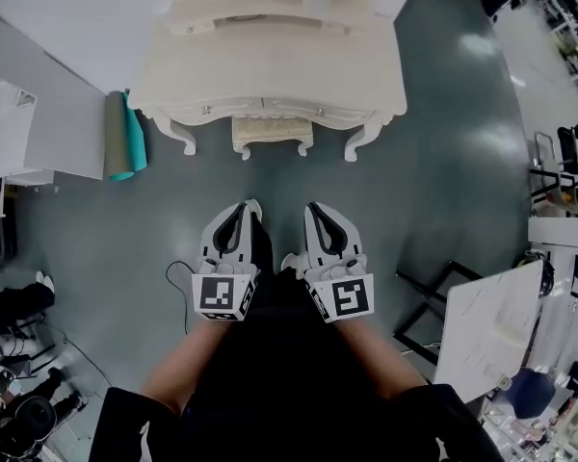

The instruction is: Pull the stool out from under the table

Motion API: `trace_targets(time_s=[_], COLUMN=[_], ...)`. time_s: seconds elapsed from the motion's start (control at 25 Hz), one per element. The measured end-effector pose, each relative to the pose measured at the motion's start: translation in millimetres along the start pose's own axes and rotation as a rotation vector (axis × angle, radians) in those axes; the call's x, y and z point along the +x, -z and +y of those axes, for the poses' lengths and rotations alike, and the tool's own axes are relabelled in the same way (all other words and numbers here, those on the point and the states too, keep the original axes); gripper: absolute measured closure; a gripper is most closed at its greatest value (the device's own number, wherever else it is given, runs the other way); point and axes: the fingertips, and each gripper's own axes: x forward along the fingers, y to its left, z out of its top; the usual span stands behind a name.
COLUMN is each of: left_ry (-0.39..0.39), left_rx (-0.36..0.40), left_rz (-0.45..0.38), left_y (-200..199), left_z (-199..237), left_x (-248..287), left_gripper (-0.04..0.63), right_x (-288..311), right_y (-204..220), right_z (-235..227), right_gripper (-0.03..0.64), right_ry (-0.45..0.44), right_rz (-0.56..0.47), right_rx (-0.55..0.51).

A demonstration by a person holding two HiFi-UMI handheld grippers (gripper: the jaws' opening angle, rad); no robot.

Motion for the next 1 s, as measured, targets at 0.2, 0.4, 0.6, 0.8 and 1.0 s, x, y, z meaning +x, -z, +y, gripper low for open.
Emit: trace_targets(time_s=[0.2, 0.4, 0.6, 0.8, 1.0], left_ry=[0.023, 0.036, 0.055, 0.074, 0.111], left_rx=[-0.044, -0.055, 0.01, -0.019, -0.031], left_rz=[-0.009, -0.007, -0.007, 0.013, 0.053], left_y=[2.1, 0.8, -3.1, -2.9, 2.8], left_z=[23.6, 59.2, 94.1, 128.4, 153.8], left_x=[34.0, 63.5, 98.4, 122.3, 145.7], left_gripper=[0.581, 0.581, 0.581, 0.581, 0.581], right_x=[37.0, 75.7, 117.8, 152.6, 182.2], right_y=[8.9, 1.8, 6.7, 11.2, 16.0], right_z=[-17.6, -29.6, -48.2, -55.6, -69.4], right_gripper=[0.597, 0.597, 0.597, 0.597, 0.597], right_ry=[0.016, 0.029, 0.072, 0.106, 0.164], right_rz=[0.038, 0.048, 0.109, 0.139, 0.17], right_rx=[0.014, 0.005, 0.041, 0.02, 0.015])
